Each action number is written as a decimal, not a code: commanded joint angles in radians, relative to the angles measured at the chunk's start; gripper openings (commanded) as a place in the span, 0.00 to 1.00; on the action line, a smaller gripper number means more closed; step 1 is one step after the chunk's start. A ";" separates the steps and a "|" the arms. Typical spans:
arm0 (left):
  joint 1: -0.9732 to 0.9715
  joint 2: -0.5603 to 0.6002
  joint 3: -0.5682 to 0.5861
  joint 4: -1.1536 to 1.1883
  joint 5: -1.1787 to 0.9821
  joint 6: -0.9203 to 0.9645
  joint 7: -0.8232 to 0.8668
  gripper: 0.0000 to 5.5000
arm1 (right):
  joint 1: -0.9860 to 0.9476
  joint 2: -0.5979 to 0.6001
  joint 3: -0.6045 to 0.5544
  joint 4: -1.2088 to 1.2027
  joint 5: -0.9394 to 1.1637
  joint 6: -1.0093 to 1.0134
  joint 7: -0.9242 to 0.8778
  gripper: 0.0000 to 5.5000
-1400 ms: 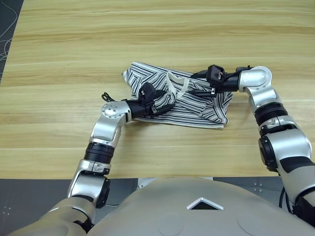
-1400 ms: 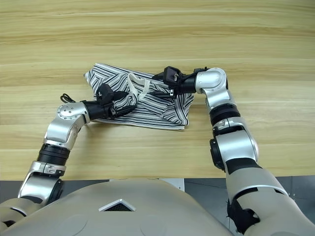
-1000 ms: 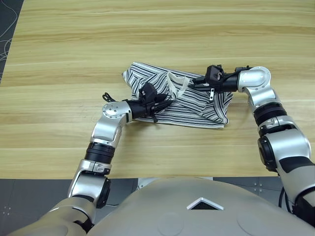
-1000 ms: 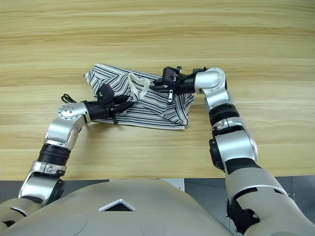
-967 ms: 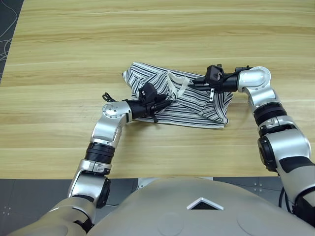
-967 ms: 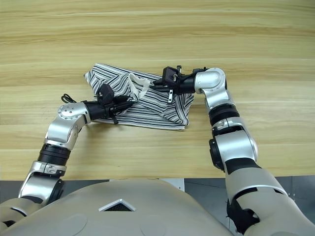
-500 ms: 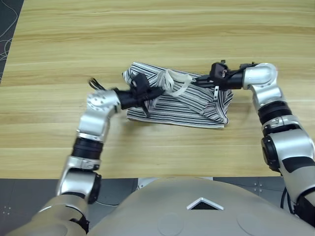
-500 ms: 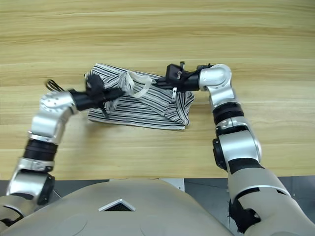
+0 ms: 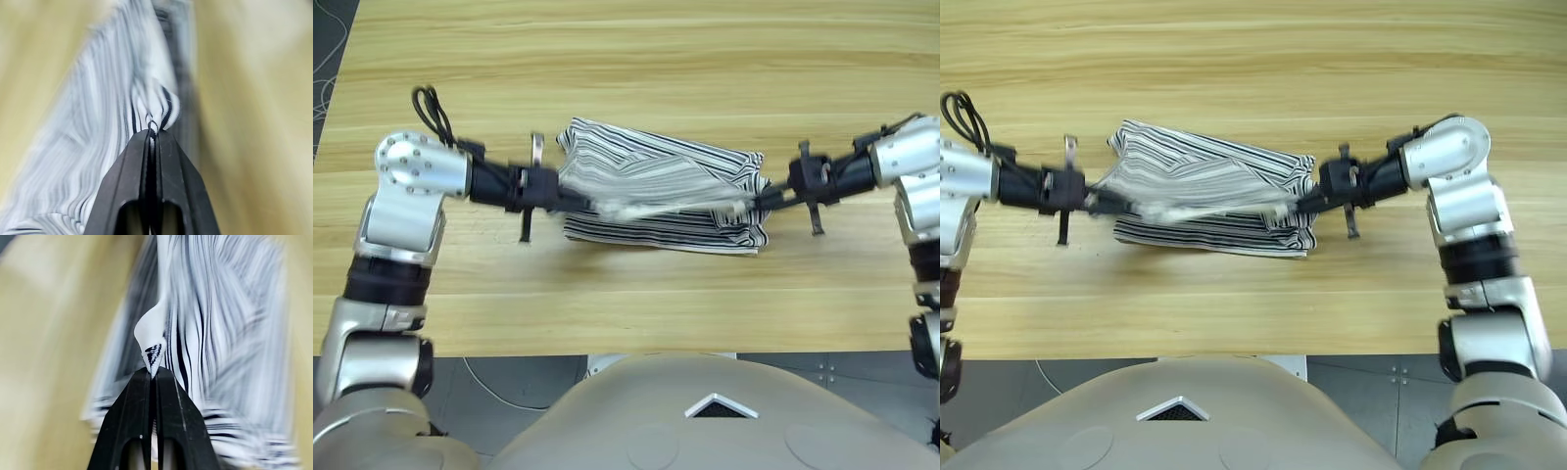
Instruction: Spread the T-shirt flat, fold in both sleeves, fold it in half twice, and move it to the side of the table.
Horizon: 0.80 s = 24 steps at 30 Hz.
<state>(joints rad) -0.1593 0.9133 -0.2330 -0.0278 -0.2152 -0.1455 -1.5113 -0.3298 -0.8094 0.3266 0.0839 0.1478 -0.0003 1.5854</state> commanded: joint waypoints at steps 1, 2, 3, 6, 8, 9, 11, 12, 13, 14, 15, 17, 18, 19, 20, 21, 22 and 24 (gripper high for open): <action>0.182 0.260 -0.017 -0.286 -0.280 -0.042 -0.103 0.02 | 0.077 -0.296 0.121 -0.320 0.196 0.180 0.029 0.02; 0.208 0.323 -0.005 -0.362 -0.412 -0.026 -0.103 0.02 | 0.074 -0.345 0.128 -0.382 0.271 0.224 0.029 0.02; 0.219 0.366 0.008 -0.411 -0.515 -0.014 -0.103 0.02 | 0.063 -0.383 0.129 -0.428 0.349 0.267 0.029 0.02; 0.196 0.415 0.023 -0.442 -0.674 0.032 -0.103 0.02 | 0.016 -0.446 0.116 -0.494 0.542 0.354 0.029 0.02; 0.151 0.380 0.018 -0.402 -0.649 0.057 -0.100 0.02 | -0.013 -0.421 0.107 -0.471 0.540 0.360 0.028 0.02; 0.117 0.342 0.013 -0.366 -0.601 0.070 -0.096 0.02 | -0.027 -0.383 0.100 -0.438 0.499 0.352 0.024 0.02; 0.029 0.257 -0.013 -0.271 -0.461 0.088 -0.040 0.02 | -0.063 -0.297 0.103 -0.346 0.368 0.274 -0.034 0.02; -0.037 0.199 -0.027 -0.196 -0.349 0.057 0.022 0.02 | -0.101 -0.228 0.106 -0.268 0.264 0.181 -0.117 0.02; -0.100 0.148 -0.041 -0.125 -0.235 0.044 0.089 0.02 | -0.141 -0.162 0.107 -0.194 0.166 0.112 -0.203 0.02; -0.184 0.085 -0.052 -0.020 -0.075 -0.018 0.198 0.02 | -0.204 -0.090 0.122 -0.088 0.018 0.003 -0.336 0.02; -0.264 0.039 -0.069 0.086 0.087 -0.076 0.316 0.02 | -0.261 -0.034 0.147 0.016 -0.125 -0.132 -0.448 0.02; -0.392 -0.015 -0.112 0.276 0.349 -0.187 0.524 0.02 | -0.368 0.045 0.217 0.212 -0.387 -0.362 -0.677 0.02; -0.439 -0.031 -0.137 0.361 0.445 -0.211 0.613 0.02 | -0.428 0.078 0.265 0.304 -0.518 -0.448 -0.809 0.02; -0.475 -0.044 -0.160 0.434 0.521 -0.233 0.685 0.02 | -0.484 0.106 0.313 0.382 -0.637 -0.511 -0.931 0.02; -0.506 -0.053 -0.188 0.503 0.597 -0.246 0.761 0.02 | -0.552 0.135 0.392 0.467 -0.784 -0.545 -1.082 0.02; -0.532 -0.062 -0.211 0.564 0.661 -0.260 0.826 0.02 | -0.609 0.163 0.460 0.539 -0.908 -0.560 -1.215 0.02; -0.558 -0.073 -0.241 0.633 0.722 -0.263 0.894 0.02 | -0.673 0.205 0.552 0.621 -1.043 -0.544 -1.357 0.02; -0.602 -0.121 -0.328 0.805 0.846 -0.264 1.025 0.02 | -0.763 0.329 0.715 0.805 -1.230 -0.504 -1.579 0.02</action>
<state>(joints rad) -0.6266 0.8597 -0.4203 0.4536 0.3367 -0.3613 -0.7546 -0.8547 -0.6549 0.7521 0.5520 -0.6361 -0.4398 0.4613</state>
